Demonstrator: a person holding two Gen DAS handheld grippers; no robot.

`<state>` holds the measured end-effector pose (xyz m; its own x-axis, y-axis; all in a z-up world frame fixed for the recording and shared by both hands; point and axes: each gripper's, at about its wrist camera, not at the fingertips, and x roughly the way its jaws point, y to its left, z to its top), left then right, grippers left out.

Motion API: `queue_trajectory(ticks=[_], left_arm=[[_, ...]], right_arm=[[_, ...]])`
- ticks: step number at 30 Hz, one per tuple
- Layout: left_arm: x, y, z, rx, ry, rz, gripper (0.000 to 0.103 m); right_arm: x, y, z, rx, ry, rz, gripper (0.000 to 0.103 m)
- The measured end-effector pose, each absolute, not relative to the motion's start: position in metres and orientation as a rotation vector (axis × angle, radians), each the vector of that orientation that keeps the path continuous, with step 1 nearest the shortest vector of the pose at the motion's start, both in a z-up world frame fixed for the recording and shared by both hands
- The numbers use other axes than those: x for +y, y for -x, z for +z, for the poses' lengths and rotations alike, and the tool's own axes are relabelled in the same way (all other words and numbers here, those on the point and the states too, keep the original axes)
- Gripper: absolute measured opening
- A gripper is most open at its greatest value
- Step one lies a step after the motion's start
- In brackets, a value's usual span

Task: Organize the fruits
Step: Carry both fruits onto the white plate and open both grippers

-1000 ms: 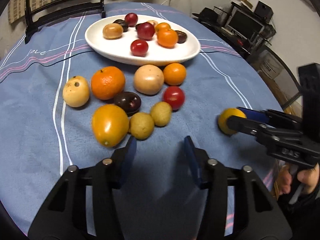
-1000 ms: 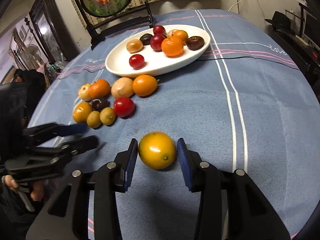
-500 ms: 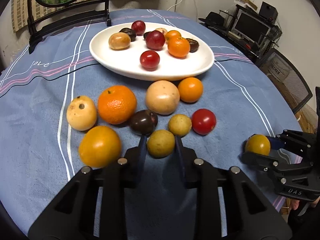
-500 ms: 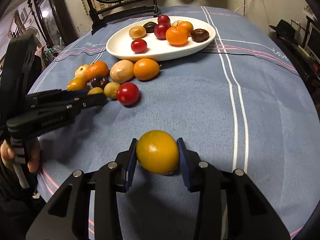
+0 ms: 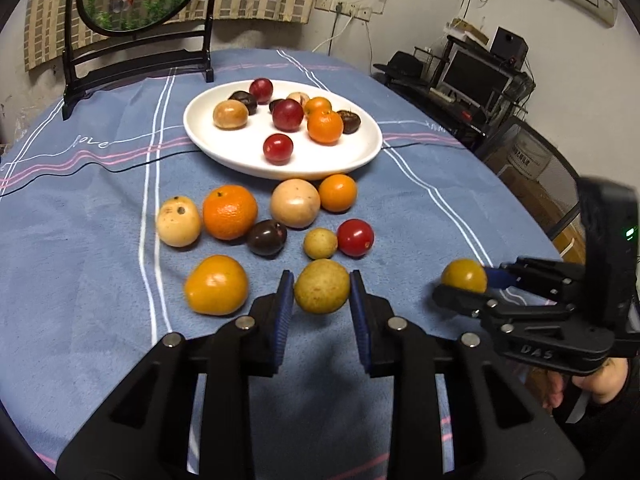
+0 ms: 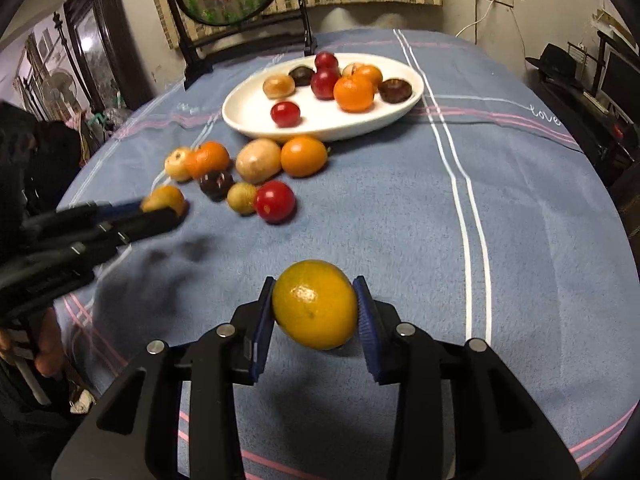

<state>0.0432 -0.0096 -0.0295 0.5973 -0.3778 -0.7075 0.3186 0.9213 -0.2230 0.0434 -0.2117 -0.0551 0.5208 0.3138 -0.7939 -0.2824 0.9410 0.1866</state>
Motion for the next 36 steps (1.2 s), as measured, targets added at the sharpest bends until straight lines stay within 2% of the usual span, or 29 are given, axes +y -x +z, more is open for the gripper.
queue_trajectory(ticks=[9, 18, 24, 32, 33, 34, 35, 36], left_arm=[[0.004, -0.056, -0.009, 0.832, 0.09, -0.394, 0.028], [0.013, -0.167, 0.025, 0.848, 0.07, -0.337, 0.028], [0.011, -0.247, -0.001, 0.927, 0.083, -0.264, 0.029], [0.009, -0.283, -0.018, 0.971, 0.104, -0.263, 0.029], [0.008, -0.287, -0.02, 0.977, 0.102, -0.254, 0.035], [0.009, -0.289, -0.02, 0.981, 0.105, -0.249, 0.046], [0.011, -0.29, -0.02, 0.982, 0.115, -0.241, 0.068], [0.013, -0.289, -0.018, 0.968, 0.127, -0.231, 0.071]], right_arm=[[-0.203, -0.06, -0.019, 0.867, -0.001, 0.377, 0.039], [-0.172, -0.151, 0.016, 0.806, 0.054, 0.454, 0.039], [-0.128, -0.221, -0.006, 0.866, 0.139, 0.491, 0.039], [-0.122, -0.254, -0.023, 0.905, 0.163, 0.502, 0.039], [-0.121, -0.257, -0.024, 0.908, 0.174, 0.501, 0.04], [-0.117, -0.26, -0.025, 0.916, 0.187, 0.496, 0.043], [-0.115, -0.262, -0.027, 0.922, 0.202, 0.484, 0.063], [-0.115, -0.261, -0.025, 0.892, 0.225, 0.446, 0.07]])
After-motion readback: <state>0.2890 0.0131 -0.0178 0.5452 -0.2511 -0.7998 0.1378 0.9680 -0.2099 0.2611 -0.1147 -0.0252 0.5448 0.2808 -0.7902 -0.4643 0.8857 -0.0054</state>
